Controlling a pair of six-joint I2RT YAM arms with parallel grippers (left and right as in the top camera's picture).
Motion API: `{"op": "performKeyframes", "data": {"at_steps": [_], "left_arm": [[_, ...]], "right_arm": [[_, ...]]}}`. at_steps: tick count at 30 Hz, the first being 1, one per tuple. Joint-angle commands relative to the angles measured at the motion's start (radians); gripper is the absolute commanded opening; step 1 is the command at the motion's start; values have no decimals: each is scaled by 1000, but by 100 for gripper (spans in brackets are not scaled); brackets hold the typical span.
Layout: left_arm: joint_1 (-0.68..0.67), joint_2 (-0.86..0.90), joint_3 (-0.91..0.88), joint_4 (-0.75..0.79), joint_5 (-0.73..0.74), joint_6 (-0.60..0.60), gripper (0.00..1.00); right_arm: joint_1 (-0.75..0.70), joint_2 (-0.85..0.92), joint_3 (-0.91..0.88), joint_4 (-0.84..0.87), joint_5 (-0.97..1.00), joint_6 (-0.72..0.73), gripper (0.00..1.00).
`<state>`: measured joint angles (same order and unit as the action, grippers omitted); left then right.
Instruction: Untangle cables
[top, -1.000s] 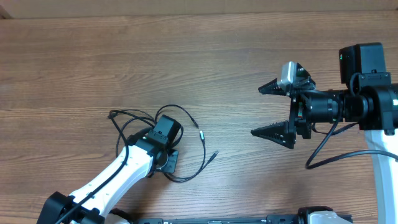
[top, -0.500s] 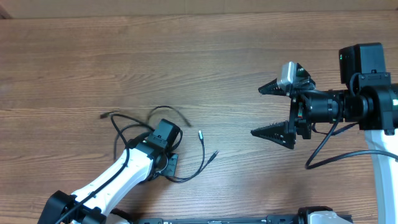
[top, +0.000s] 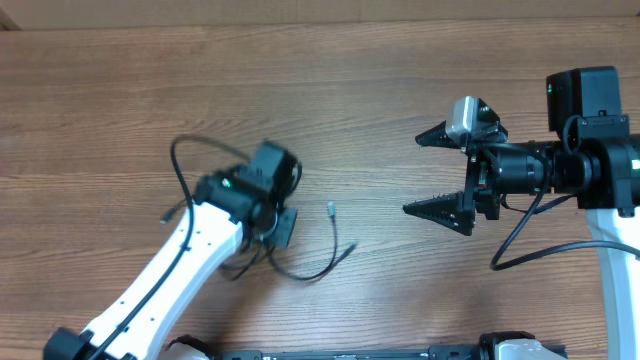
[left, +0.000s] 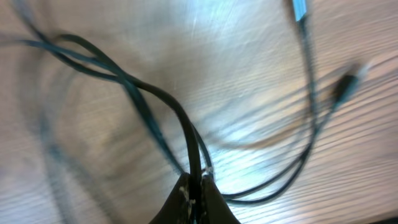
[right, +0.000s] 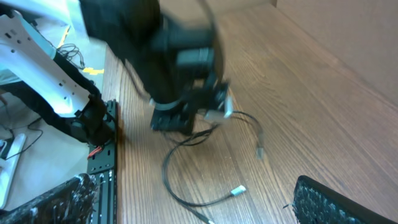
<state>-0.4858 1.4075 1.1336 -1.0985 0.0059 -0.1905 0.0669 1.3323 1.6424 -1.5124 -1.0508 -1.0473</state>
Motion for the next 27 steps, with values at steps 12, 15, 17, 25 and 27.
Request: {"op": "performKeyframes", "data": {"at_steps": [12,15,17,25,27], "left_arm": [[42,-5,581,-179,66,145,4],[42,-5,682,-204,108,151,4],[42,-5,741,-215,163,167,4],[41,-5,917,-251,260,169,4],[41,-5,950,-251,262,170,4]], "right_arm": [[6,40,0,0,-8,45,100],[6,87,0,37,-25,130,100],[6,121,0,69,-29,199,100],[6,230,0,123,-173,280,100],[16,239,0,135,-178,281,100]]}}
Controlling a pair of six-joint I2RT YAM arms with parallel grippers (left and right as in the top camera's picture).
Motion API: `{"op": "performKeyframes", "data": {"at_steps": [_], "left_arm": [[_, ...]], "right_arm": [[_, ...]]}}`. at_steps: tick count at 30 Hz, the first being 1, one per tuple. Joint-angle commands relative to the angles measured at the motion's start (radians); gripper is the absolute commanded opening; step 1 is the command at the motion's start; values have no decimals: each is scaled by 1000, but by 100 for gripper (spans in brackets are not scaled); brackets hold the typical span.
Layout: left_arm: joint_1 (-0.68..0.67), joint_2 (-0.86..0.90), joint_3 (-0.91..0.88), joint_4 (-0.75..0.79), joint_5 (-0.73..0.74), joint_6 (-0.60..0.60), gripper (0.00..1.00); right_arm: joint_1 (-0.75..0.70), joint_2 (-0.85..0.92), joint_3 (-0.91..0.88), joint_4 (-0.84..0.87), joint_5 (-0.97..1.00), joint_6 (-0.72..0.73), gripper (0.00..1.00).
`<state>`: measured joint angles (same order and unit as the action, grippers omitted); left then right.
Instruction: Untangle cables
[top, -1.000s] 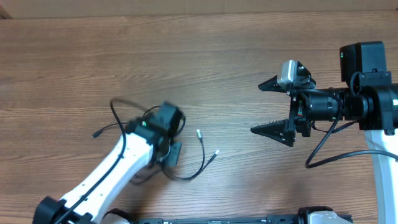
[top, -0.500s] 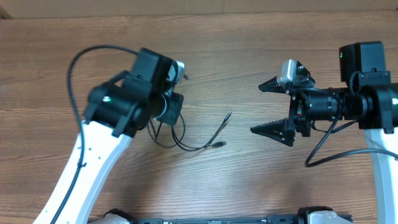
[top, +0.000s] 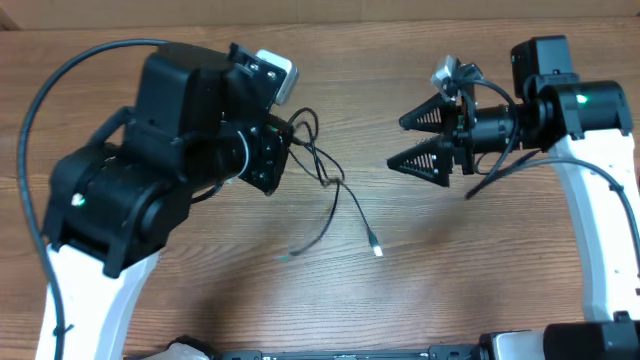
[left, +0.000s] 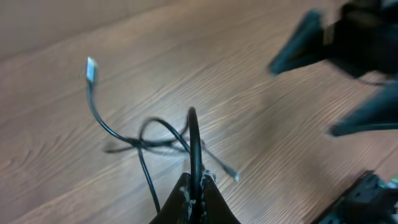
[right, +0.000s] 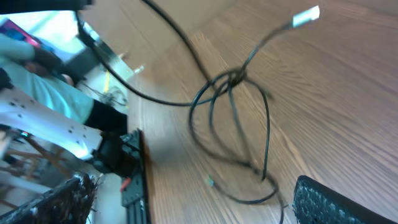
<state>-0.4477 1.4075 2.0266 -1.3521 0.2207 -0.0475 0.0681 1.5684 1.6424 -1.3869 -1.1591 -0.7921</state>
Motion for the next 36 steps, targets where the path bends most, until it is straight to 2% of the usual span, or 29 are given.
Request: {"op": "performKeyframes", "data": {"at_steps": [1,18,27,31,32,33,34,35,36], "left_arm": [[3,-5,75,3,47,27,4],[3,-5,268,68,8,71,4],[3,-5,286,104,9,69,5],[3,-5,286,112,33,34,4],[3,-5,286,114,48,21,4],[3,-5,286,116,56,0,4],[3,-5,286,119,58,-26,4],[3,-5,286,121,58,-53,4],[3,-5,286,126,57,-77,4]], "right_arm": [[24,5,0,15,-71,26,100],[247,6,0,127,-45,26,100],[278,18,0,203,5,26,100],[280,41,0,229,5,26,100],[280,50,0,236,2,26,93],[280,62,0,243,0,26,75],[280,72,0,251,-8,27,63],[280,86,0,258,-22,27,56],[280,98,0,263,-37,27,56]]}}
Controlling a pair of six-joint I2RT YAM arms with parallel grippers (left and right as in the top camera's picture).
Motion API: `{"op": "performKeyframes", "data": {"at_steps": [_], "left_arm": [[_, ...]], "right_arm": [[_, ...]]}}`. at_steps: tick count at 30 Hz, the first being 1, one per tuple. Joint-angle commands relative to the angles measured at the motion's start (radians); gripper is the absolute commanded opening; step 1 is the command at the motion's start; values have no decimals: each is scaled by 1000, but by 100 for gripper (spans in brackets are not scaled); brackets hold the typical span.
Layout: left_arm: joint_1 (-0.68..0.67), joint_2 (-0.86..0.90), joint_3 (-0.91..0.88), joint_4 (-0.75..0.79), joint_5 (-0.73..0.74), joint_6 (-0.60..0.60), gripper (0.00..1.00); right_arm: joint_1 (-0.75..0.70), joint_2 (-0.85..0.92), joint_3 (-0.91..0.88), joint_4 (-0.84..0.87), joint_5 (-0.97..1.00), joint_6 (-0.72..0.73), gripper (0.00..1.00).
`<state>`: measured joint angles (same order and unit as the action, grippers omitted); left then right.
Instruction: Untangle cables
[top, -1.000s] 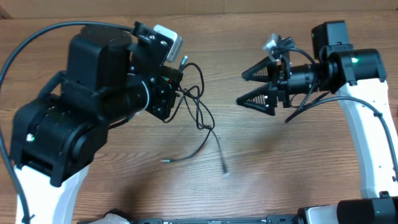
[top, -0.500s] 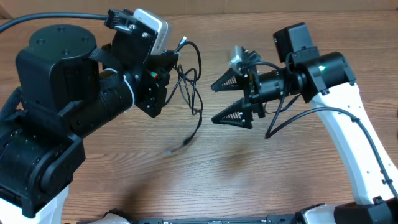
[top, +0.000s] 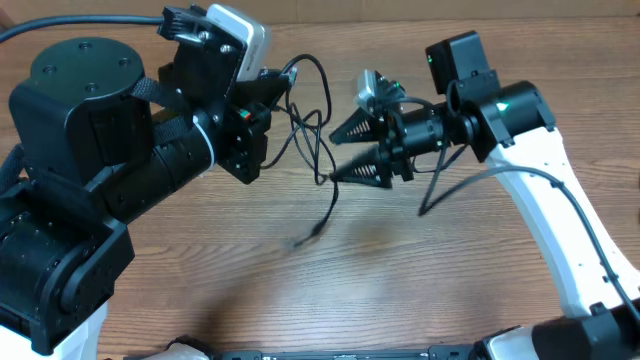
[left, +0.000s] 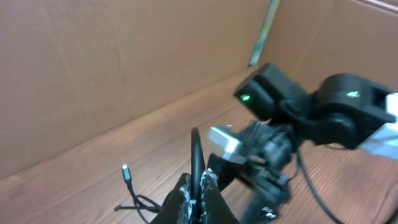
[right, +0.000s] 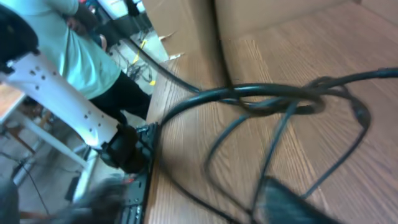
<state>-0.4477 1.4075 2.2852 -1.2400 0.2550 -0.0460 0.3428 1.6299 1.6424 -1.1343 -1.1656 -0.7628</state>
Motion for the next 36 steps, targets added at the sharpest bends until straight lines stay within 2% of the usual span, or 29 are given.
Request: {"op": "performKeyframes", "data": {"at_steps": [1,4,8,9,10,11,12,13,15,16,19,20,21,22,26,32,36], "left_arm": [[3,-5,27,18,23,-95,4],[3,-5,27,36,-3,-137,4],[2,-3,27,42,-27,-138,4],[2,-2,27,42,-27,-138,4],[2,-2,27,43,-26,-138,4],[2,-2,27,45,-26,-138,4],[2,-2,27,49,-26,-138,4],[2,-2,27,54,-26,-138,4],[2,-2,27,69,-26,-138,4],[2,-2,27,78,-26,-138,4],[2,-2,27,101,-26,-139,4],[2,-2,27,105,-26,-138,4],[2,-2,27,109,-26,-138,4],[2,-2,27,111,-26,-138,4],[3,-3,28,111,-31,-136,4],[3,-18,29,122,-101,-134,4],[3,-42,31,130,-143,-134,4]], "right_arm": [[5,49,0,16,-49,-2,59],[5,87,0,27,-111,-2,75],[5,113,0,27,-185,-3,76],[5,116,0,28,-190,-3,71],[5,116,0,31,-190,-3,55],[6,116,0,34,-190,-3,45],[7,116,0,34,-190,-3,45],[10,116,0,34,-190,-3,39],[14,116,0,34,-190,-3,23],[17,116,0,34,-187,-3,23],[33,116,0,36,-174,-3,36],[39,116,0,39,-169,-3,33],[47,116,0,43,-160,-3,15],[54,116,0,47,-152,-3,4],[63,116,0,47,-73,8,4],[37,116,0,6,175,34,4],[-10,116,0,-4,215,34,4]]}}
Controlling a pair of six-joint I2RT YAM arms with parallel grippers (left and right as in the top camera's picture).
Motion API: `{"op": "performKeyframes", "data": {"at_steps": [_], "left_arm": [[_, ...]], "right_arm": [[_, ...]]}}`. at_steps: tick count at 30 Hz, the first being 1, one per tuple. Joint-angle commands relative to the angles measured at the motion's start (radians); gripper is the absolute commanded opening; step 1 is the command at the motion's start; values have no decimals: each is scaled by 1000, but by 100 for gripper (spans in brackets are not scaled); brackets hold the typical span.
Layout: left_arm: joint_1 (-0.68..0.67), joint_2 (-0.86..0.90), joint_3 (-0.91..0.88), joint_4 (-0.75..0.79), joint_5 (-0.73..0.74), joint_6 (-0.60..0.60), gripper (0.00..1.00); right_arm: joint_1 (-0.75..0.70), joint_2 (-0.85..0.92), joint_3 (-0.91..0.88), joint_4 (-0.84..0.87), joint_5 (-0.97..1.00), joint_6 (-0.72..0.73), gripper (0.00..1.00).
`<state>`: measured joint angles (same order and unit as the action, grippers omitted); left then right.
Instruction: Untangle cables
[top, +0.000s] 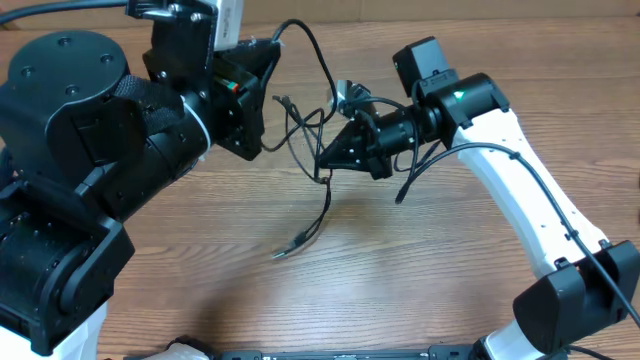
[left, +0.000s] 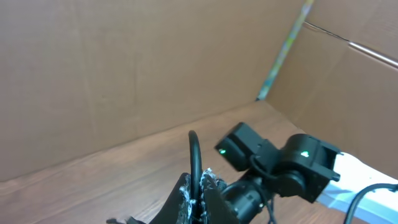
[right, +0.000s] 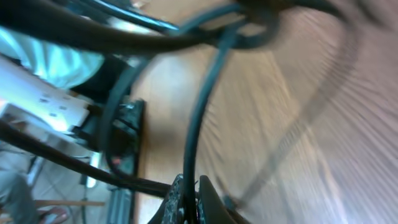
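Note:
A tangle of thin black cables (top: 305, 125) hangs in the air between my two grippers. My left gripper (top: 268, 52) is raised at the upper left, shut on a cable loop; in the left wrist view my gripper (left: 199, 188) pinches an upright black cable (left: 194, 152). My right gripper (top: 328, 158) is shut on a strand just below the knot. Seen from the right wrist, a dark strand (right: 200, 118) runs straight into my shut gripper (right: 191, 190). One loose plug end (top: 287, 249) trails down to the table.
The wooden table (top: 450, 290) lies under both arms. A cardboard wall (left: 124, 62) stands behind the table. The right arm's own supply cable (top: 418, 172) droops beside its wrist. The right arm (left: 292, 168) fills the lower part of the left wrist view.
My right gripper, open beside the tangle before, is now shut on a strand below the knot. The left gripper still holds its cable, a little higher. The loose end hangs lower.
First my left gripper was shut on the cables low on the table, with the right gripper open far to the right. Then the left held the tangle lifted, and the open right gripper stood nearer. Later its open jaws were at the tangle; now they are shut on it.

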<state>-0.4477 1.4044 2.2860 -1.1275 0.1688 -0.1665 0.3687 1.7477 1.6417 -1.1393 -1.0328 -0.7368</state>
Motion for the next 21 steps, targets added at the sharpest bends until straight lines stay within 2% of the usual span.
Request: {"op": "performKeyframes", "data": {"at_steps": [1,21], "left_arm": [[3,-43,30,18,-66,-14,4],[3,-159,74,5,-368,42,4]], "right_arm": [[-46,-2,1,2,82,8,4],[-362,-2,1,-6,132,9,4]]}}
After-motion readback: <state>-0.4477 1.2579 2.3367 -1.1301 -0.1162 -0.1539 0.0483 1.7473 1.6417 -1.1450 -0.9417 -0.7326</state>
